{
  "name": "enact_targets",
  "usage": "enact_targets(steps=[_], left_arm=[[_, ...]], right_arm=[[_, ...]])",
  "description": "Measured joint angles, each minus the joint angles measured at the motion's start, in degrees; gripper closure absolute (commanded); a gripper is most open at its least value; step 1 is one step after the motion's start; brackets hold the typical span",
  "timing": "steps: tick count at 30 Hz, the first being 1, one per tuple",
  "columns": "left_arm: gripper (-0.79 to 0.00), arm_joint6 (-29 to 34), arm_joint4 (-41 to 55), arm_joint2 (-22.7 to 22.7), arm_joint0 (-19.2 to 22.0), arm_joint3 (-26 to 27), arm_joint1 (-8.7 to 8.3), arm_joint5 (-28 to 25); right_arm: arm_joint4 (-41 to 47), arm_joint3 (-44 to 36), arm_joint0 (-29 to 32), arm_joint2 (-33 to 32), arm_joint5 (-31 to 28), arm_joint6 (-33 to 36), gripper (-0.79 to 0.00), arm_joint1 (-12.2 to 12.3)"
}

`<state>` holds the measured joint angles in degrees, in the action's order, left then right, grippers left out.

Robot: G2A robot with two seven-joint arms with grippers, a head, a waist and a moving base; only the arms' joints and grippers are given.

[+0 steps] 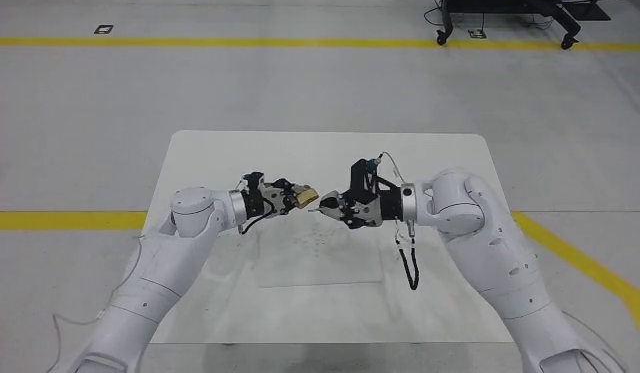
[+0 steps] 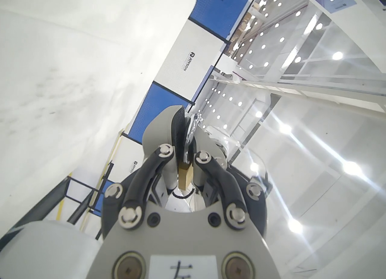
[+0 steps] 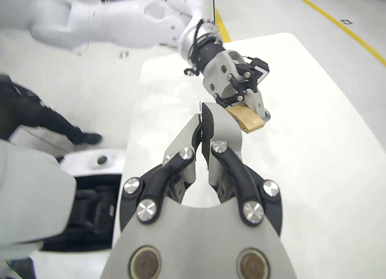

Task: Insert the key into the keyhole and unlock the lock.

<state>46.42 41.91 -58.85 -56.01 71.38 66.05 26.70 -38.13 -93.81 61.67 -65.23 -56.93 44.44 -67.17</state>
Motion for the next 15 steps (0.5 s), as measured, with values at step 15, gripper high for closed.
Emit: enact_targets(steps=[15], left_arm=[[0.000,-2.1,2.4,-0.3,-0.5,2.9,0.39,-0.5]], right_arm=[[-6.7,-4.7,1.3,-1.3,1.9,-1.4,0.000,0.6]])
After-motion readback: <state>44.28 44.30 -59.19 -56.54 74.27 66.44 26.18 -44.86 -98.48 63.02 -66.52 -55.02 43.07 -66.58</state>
